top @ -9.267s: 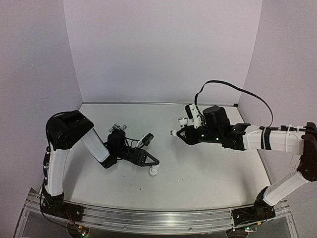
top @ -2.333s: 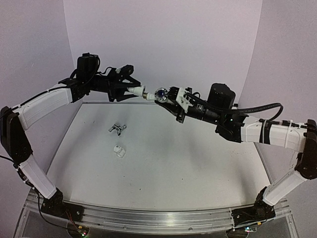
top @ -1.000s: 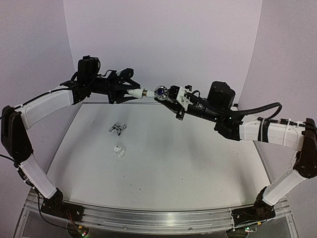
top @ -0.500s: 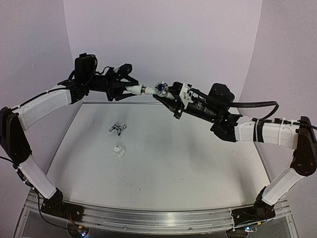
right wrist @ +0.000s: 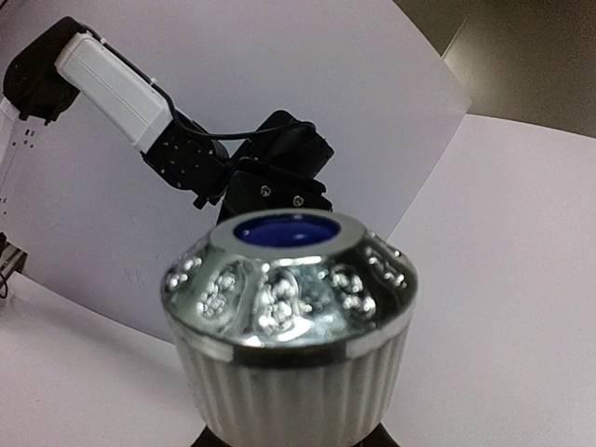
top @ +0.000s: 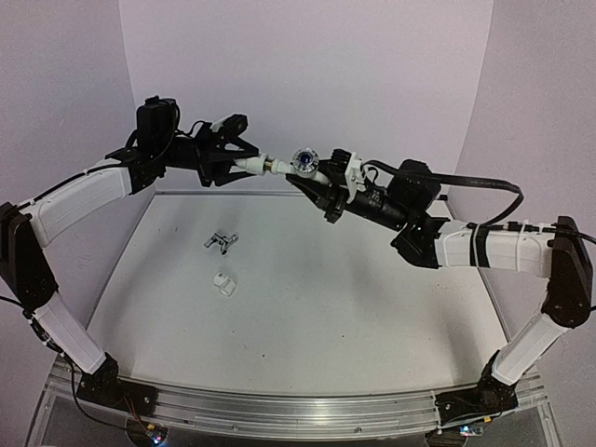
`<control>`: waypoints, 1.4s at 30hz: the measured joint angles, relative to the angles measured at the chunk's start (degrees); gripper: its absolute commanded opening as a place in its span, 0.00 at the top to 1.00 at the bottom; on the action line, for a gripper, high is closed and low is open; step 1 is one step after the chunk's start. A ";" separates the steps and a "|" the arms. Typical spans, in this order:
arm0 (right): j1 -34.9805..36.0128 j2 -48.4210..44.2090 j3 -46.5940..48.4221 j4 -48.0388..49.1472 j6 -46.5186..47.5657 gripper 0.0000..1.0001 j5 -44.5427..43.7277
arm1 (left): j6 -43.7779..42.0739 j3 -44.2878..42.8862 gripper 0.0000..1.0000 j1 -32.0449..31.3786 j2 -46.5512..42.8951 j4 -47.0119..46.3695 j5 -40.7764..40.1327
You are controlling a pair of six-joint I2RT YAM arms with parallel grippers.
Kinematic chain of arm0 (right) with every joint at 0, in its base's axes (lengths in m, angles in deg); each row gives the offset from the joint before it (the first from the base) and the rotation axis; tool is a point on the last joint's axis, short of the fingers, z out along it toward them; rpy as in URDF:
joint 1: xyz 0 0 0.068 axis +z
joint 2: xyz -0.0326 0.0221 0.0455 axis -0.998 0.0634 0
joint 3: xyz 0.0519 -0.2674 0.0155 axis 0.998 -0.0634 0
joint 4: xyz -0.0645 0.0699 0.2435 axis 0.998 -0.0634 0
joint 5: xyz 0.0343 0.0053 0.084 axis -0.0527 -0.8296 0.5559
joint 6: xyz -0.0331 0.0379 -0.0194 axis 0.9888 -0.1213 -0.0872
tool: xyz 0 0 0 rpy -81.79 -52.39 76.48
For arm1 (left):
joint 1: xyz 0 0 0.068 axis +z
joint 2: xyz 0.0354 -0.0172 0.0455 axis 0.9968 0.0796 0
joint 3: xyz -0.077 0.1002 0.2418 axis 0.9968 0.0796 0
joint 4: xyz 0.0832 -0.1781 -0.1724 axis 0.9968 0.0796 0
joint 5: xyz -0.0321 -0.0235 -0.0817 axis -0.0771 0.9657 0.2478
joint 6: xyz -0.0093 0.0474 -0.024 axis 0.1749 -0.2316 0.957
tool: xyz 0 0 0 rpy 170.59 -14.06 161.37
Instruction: Install the water faucets
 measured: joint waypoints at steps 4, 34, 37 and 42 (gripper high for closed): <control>-0.09 0.00 0.00 0.65 -1.34 1.00 1.07 | -0.04 0.00 1.00 -0.12 -0.04 -0.02 0.24; -1.07 5.19 2.80 9.25 -21.27 1.00 4.37 | -2.68 1.35 1.00 -0.22 -1.46 -5.09 -2.14; -1.48 5.63 4.63 7.30 -23.35 1.00 6.03 | -4.38 2.04 1.00 0.08 -1.93 -5.56 -2.45; -2.17 7.05 7.46 6.15 -27.63 1.00 9.22 | -7.42 3.13 1.00 0.38 -2.61 -6.39 -2.77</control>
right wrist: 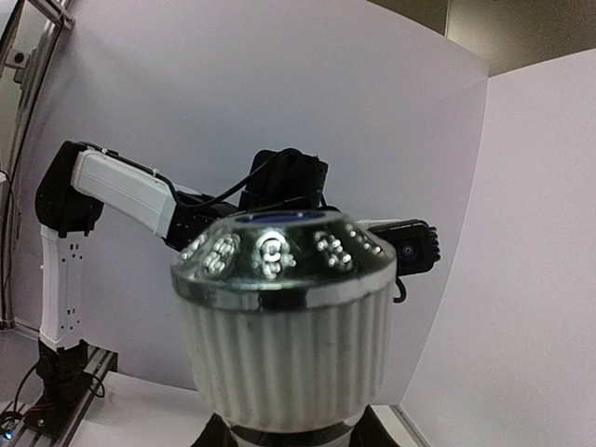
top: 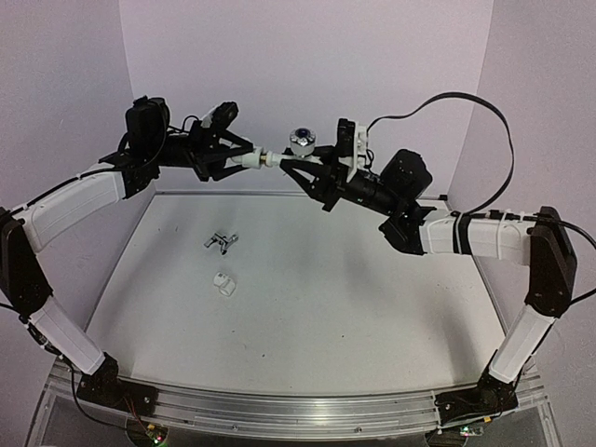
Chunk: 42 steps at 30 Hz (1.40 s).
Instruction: Install the water faucets
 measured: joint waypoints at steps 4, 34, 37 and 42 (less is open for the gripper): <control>-0.61 1.52 1.86 0.11 -3.94 1.00 1.81 | -2.43 0.36 1.00 0.38 -0.24 -0.06 -0.53; -1.72 15.45 8.90 19.85 -49.96 1.00 -3.81 | -23.35 10.28 1.00 -0.63 -5.85 -9.44 -18.05; -1.86 17.89 11.73 21.04 -56.93 1.00 -3.45 | -25.65 11.52 1.00 -0.61 -6.66 -11.45 -20.04; -2.23 18.90 13.59 21.02 -65.22 1.00 -1.58 | -33.05 13.11 1.00 -0.61 -7.14 -14.58 -20.96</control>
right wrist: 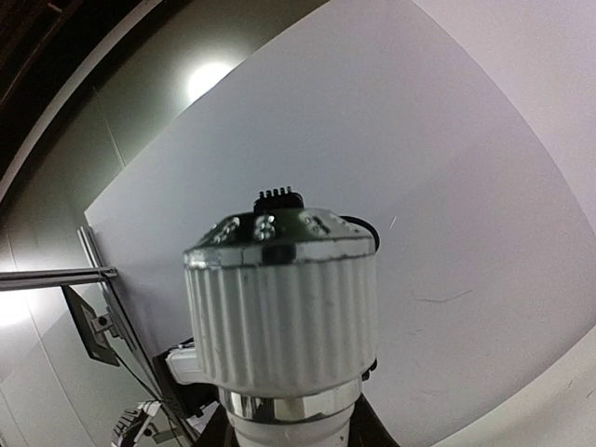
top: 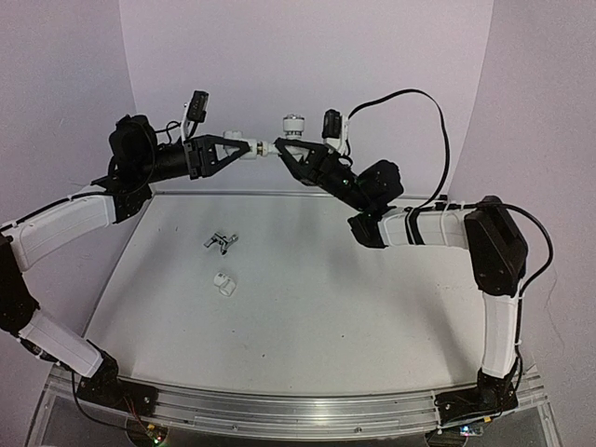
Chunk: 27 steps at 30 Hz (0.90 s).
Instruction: Install the water faucets
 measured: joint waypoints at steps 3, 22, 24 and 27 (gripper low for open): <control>-0.47 0.76 1.00 -0.09 -4.42 1.00 2.05 | -5.24 1.00 1.00 0.02 -0.15 -0.99 -0.03; -5.11 10.30 7.27 -4.68 -35.86 1.00 5.54 | -57.74 -9.43 1.00 0.94 8.25 21.10 -5.61; -5.66 11.58 7.70 -5.83 -39.83 1.00 6.39 | -63.93 -11.79 1.00 0.94 9.87 26.72 -7.12; -6.24 13.32 7.95 -7.68 -44.92 1.00 8.01 | -70.40 -13.14 1.00 0.87 11.32 32.28 -9.43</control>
